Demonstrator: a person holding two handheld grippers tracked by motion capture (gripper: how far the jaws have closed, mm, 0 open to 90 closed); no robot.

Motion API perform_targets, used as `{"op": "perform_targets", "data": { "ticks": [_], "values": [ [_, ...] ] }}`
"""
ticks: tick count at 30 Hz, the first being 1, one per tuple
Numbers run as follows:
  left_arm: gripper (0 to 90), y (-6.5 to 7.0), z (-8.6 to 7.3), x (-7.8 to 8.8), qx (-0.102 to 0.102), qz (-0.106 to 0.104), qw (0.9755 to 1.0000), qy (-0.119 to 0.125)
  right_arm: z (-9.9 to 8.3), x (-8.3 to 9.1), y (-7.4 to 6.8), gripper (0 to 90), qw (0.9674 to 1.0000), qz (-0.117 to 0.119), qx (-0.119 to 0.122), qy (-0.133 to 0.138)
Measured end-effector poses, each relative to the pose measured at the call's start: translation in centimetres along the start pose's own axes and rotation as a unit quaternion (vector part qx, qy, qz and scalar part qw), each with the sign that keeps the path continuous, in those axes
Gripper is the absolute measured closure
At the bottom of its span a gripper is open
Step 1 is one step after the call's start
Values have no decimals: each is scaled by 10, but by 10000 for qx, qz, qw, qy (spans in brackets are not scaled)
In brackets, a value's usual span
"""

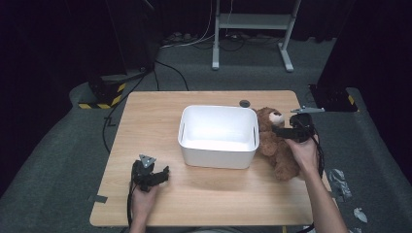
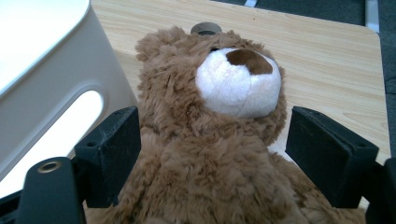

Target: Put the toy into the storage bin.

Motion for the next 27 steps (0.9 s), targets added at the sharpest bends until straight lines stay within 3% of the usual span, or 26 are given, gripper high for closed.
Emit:
{"op": "perform_targets", "data": {
  "ticks": [8, 16, 27],
  "values": [
    [216, 0, 0, 0, 3, -2, 10000, 1, 4, -13, 1, 172, 9998, 6, -20, -177],
    [214, 0, 0, 0, 2, -1, 10000, 1, -4, -30, 2, 169, 9986, -9, -95, -525],
    [215, 0, 0, 0, -1, 5, 10000, -1, -15, -51, 2, 163, 9953, -46, -20, -965]
  ]
}}
Point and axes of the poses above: each handheld gripper's, and its own axes: x roughly backward along the jaws, z roughly out of its top, y roughly to its right, the point moved 6 cm from there along -x, roughly forward along the jaws, and after that the axes turned 1 degree about y, right-handed, at the moved point
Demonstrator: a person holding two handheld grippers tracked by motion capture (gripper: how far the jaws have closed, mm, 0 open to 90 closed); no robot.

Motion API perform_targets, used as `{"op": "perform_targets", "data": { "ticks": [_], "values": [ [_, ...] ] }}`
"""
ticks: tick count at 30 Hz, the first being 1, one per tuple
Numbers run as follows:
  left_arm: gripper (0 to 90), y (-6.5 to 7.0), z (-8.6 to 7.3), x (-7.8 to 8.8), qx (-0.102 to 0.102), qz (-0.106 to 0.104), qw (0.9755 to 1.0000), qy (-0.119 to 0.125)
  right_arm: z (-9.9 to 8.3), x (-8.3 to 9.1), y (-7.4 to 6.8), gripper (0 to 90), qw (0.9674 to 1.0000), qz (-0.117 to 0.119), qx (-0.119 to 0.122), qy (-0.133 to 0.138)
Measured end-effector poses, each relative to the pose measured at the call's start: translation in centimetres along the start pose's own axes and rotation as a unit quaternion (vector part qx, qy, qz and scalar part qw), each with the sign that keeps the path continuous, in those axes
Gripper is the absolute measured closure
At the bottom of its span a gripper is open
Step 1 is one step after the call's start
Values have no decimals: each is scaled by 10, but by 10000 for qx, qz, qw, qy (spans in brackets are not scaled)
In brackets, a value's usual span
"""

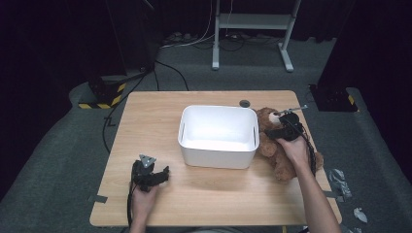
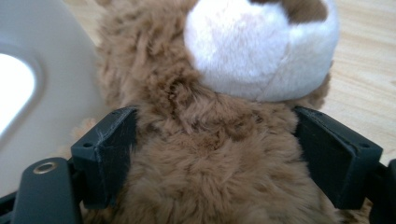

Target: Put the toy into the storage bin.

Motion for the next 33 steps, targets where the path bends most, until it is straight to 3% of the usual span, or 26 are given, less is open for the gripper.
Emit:
{"op": "perform_targets", "data": {
  "ticks": [13, 20, 28, 33],
  "values": [
    [214, 0, 0, 0, 21, 6, 10000, 15, -9, -19, 3, 163, 9996, 174, -175, -160],
    [219, 1, 0, 0, 18, -9, 10000, 22, -9, -22, -1, 291, 9987, 139, -13, -487],
    [219, 1, 0, 0, -12, -23, 10000, 6, -10, -18, 0, 466, 9988, 145, 80, -471],
    [218, 1, 0, 0, -14, -31, 10000, 8, -9, -11, 3, 572, 9993, 203, 114, -284]
  ]
}}
Point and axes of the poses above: each handheld gripper's, and its own axes: x roughly backward along the jaws, z roughly out of its top, y roughly to its right, the point moved 6 cm from there along -x, roughly forward along the jaws, and after that the axes turned 1 degree about y, right-handed, at the moved point
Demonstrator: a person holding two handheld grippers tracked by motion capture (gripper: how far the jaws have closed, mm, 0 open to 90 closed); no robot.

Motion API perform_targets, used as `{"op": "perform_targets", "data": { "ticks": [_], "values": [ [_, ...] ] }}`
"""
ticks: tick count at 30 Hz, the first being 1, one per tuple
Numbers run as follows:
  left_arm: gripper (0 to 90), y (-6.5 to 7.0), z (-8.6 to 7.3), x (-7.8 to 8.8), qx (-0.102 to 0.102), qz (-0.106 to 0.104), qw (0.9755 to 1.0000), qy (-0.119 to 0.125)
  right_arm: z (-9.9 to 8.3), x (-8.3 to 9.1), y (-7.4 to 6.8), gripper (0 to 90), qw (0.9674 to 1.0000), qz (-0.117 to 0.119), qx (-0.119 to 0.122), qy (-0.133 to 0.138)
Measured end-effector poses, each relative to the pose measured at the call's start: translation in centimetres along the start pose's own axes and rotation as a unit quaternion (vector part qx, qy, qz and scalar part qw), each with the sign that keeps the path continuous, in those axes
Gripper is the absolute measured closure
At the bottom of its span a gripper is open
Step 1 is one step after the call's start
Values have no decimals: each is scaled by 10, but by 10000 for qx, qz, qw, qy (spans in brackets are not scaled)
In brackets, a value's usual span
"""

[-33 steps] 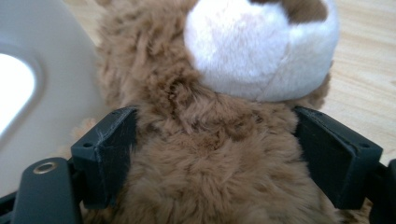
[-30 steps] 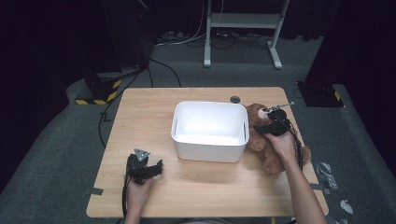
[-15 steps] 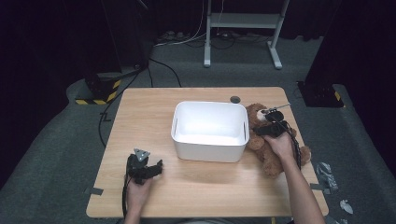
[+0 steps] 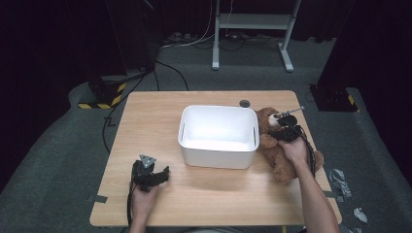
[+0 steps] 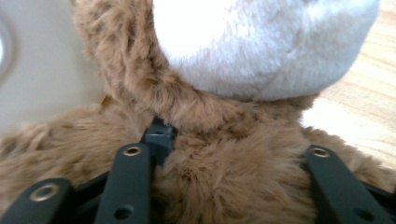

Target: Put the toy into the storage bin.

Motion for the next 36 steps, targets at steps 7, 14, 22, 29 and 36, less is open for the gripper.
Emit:
{"op": "perform_targets", "data": {
  "ticks": [7, 14, 22, 29, 36],
  "values": [
    [216, 0, 0, 0, -2, -3, 10000, -3, -4, 16, 4, 625, 9989, 199, -194, 372],
    [218, 0, 0, 0, 34, -10, 10000, 21, -7, 36, 5, 650, 9963, 282, -159, 790],
    [219, 0, 0, 0, 28, -6, 10000, 21, -10, 62, 5, 673, 9914, 371, -95, 1251],
    [219, 0, 0, 0, -1, 0, 10000, -4, -16, 82, 6, 684, 9853, 446, -62, 1649],
    [219, 0, 0, 0, 0, 0, 10000, -3, -20, 100, 5, 685, 9789, 578, -64, 1957]
  ]
}}
Point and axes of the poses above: each handheld gripper's, and its own axes: x roughly backward along the jaws, z roughly out of its top, y roughly to its right, the point moved 6 cm from there along -x, roughly forward along the jaws, and after that the axes turned 1 degree about y, right-handed, at the moved point
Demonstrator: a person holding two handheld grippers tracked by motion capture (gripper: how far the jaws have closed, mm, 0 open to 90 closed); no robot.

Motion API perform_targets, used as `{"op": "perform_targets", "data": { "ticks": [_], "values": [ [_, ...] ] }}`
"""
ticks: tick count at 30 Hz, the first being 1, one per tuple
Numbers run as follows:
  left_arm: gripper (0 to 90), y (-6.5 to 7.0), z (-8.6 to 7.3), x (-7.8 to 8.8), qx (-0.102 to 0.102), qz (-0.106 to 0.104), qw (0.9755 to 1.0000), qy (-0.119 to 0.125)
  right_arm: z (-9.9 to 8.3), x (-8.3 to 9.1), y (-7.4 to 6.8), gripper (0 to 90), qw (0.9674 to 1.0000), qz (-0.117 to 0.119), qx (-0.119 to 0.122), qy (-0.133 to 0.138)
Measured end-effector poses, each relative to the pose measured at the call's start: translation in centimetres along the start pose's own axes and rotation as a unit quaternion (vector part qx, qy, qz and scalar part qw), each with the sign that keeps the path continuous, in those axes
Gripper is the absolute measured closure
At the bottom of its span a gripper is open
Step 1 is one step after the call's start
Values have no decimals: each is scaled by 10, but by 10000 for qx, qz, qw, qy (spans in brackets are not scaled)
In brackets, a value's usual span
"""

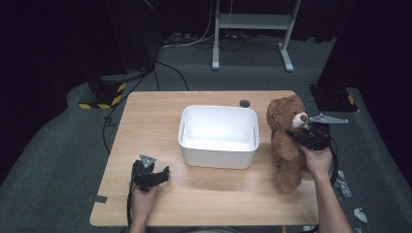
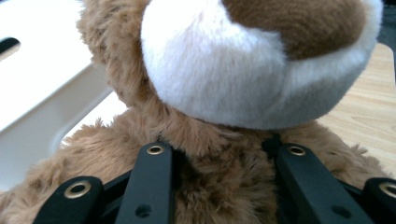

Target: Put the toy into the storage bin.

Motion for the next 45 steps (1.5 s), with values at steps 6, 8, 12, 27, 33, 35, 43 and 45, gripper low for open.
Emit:
{"op": "perform_targets", "data": {
  "ticks": [6, 8, 12, 27, 33, 35, 43, 45],
  "values": [
    [219, 0, 0, 0, -2, 1, 10000, -1, 3, 12, -4, 683, 9997, 161, -19, 163],
    [218, 0, 0, 0, -5, 1, 10000, 2, 3, 15, -5, 682, 9996, 204, -40, 175],
    [218, 0, 0, 0, -6, -5, 10000, 1, 4, 22, -9, 679, 9992, 276, -8, 280],
    [217, 0, 0, 0, 20, -2, 10000, 21, 17, 47, -27, 677, 9974, 465, 209, 518],
    [217, 0, 0, 0, 15, 2, 10000, 21, 23, 54, -34, 677, 9960, 556, 256, 644],
    [217, 0, 0, 0, 21, -3, 10000, 22, 26, 57, -38, 677, 9955, 620, 252, 668],
    [217, 0, 0, 0, 19, 3, 10000, 20, 36, 65, -45, 677, 9938, 754, 242, 780],
    [217, 0, 0, 0, 18, 3, 10000, 19, 37, 66, -46, 676, 9937, 755, 254, 789]
  ]
}}
Point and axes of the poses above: each handheld gripper's, and its own axes: x roughly backward along the jaws, z roughly out of its top, y roughly to its right, the point moved 6 cm from there along -x, roughly forward along the jaws, and after that the axes turned 1 degree about y, right-handed, at the moved point
